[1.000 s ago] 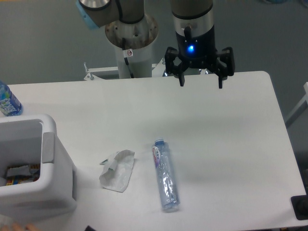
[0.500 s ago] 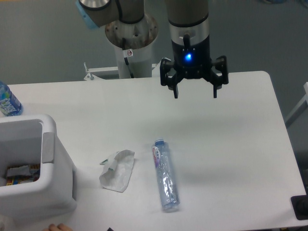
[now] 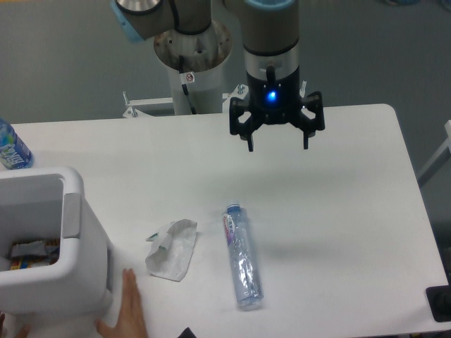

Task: Place the trash in the trash can
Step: 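Move the open gripper down over the crumpled white tissue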

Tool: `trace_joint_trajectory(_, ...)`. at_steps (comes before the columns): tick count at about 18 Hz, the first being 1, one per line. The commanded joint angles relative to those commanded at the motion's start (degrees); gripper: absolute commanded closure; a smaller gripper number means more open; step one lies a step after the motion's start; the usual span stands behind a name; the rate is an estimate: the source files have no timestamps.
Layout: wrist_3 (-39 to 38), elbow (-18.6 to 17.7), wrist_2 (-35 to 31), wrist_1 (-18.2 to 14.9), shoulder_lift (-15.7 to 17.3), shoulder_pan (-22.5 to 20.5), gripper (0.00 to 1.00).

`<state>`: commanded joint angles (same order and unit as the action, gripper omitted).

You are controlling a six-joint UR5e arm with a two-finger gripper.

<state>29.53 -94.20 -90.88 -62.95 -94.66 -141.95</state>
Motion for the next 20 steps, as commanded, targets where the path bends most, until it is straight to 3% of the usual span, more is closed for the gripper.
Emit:
trace_joint_trajectory(3, -0.3, -3.1, 0.0, 3.0, 0.2, 1.2, 0.00)
trace_joint_trajectory(10, -2.3, -6.8, 0.1, 3.7, -1.1, 5.4, 0.00)
trace_joint_trajectory(14, -2.0, -7.7, -0.2, 3.7, -4.3, 8.0, 0.00)
trace_joint_trajectory(16, 2.0, -8.3, -0.4, 5.6, -6.0, 9.3, 0.00)
trace_joint_trajectory(20, 17.2, -9.9, -0.5, 6.8, -7.4, 10.0, 0.00)
